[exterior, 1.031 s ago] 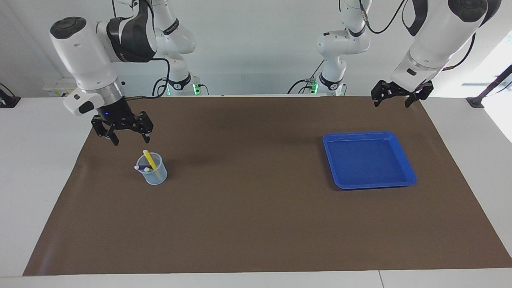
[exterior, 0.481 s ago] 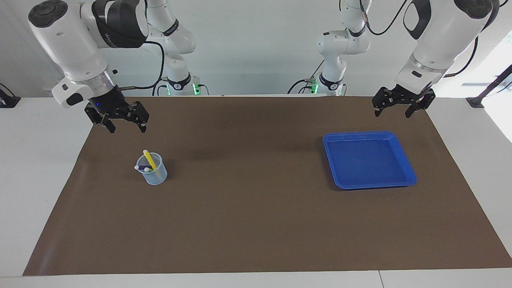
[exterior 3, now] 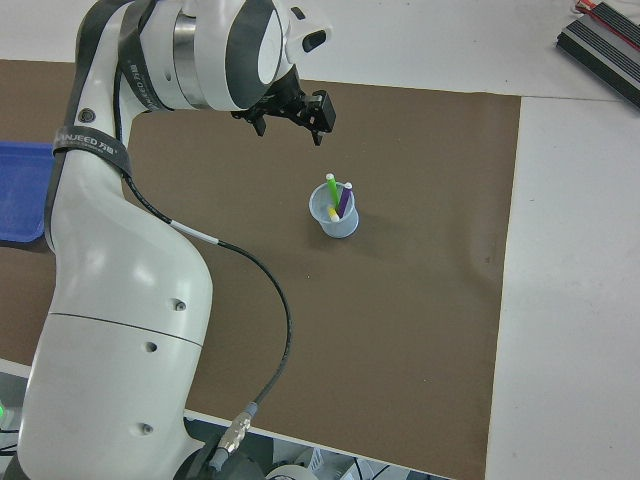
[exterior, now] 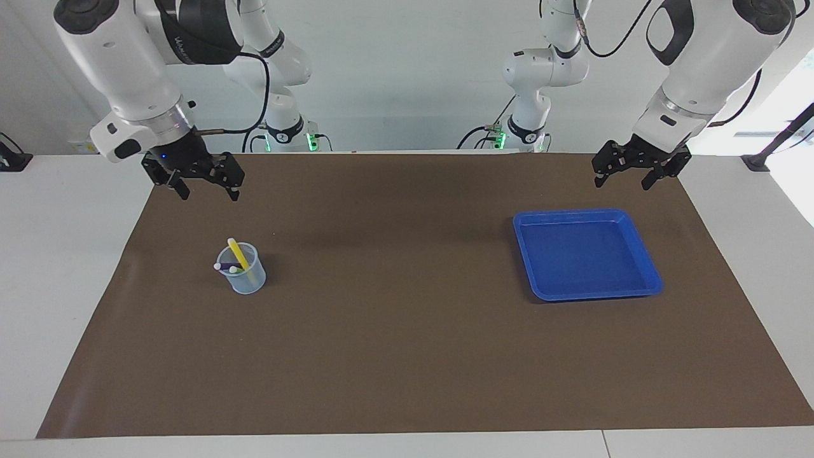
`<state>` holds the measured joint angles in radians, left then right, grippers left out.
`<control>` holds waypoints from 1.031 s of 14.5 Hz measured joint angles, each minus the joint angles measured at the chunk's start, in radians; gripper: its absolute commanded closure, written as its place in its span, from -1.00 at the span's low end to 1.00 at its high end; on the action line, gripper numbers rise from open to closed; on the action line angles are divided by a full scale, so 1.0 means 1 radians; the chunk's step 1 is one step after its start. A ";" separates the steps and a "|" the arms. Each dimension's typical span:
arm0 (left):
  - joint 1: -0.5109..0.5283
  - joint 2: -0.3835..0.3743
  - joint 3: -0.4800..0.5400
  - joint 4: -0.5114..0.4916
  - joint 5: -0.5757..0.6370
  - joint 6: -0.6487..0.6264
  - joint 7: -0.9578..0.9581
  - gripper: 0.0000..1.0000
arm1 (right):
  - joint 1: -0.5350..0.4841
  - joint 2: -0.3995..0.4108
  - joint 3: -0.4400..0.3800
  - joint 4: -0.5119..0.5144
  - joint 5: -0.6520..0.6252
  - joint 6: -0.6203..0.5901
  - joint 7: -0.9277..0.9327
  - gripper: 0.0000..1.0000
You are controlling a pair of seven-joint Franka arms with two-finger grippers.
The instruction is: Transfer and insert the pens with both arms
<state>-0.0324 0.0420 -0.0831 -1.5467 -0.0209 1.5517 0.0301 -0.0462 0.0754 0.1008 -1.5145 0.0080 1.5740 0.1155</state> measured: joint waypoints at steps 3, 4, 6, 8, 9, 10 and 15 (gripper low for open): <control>0.000 -0.002 0.000 0.000 0.000 0.000 0.000 -1.00 | 0.014 -0.024 0.000 -0.001 -0.002 -0.002 0.016 -1.00; 0.000 -0.002 0.000 0.000 -0.001 0.000 -0.001 -1.00 | 0.012 -0.029 -0.003 -0.001 -0.002 -0.002 0.016 -1.00; 0.000 -0.005 0.000 0.000 -0.001 -0.004 -0.001 -1.00 | 0.008 -0.037 -0.009 -0.001 -0.002 -0.002 0.016 -1.00; 0.000 -0.012 0.000 0.001 -0.001 -0.017 -0.001 -1.00 | 0.005 -0.046 -0.011 -0.001 -0.002 -0.002 0.016 -1.00; 0.000 -0.015 0.000 0.001 -0.001 -0.020 -0.001 -1.00 | 0.003 -0.050 -0.011 -0.001 -0.002 -0.002 0.016 -1.00; 0.000 -0.018 0.000 0.001 -0.001 -0.028 -0.001 -1.00 | 0.001 -0.053 -0.012 -0.001 -0.003 -0.003 0.016 -1.00; -0.002 -0.032 -0.003 0.001 -0.004 -0.073 -0.017 -1.00 | 0.000 -0.070 -0.019 -0.001 -0.012 -0.043 0.016 -1.00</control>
<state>-0.0340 0.0096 -0.0857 -1.5455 -0.0247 1.4791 0.0127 -0.0459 0.0057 0.0816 -1.5154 -0.0039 1.5309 0.1312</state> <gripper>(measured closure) 0.000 0.000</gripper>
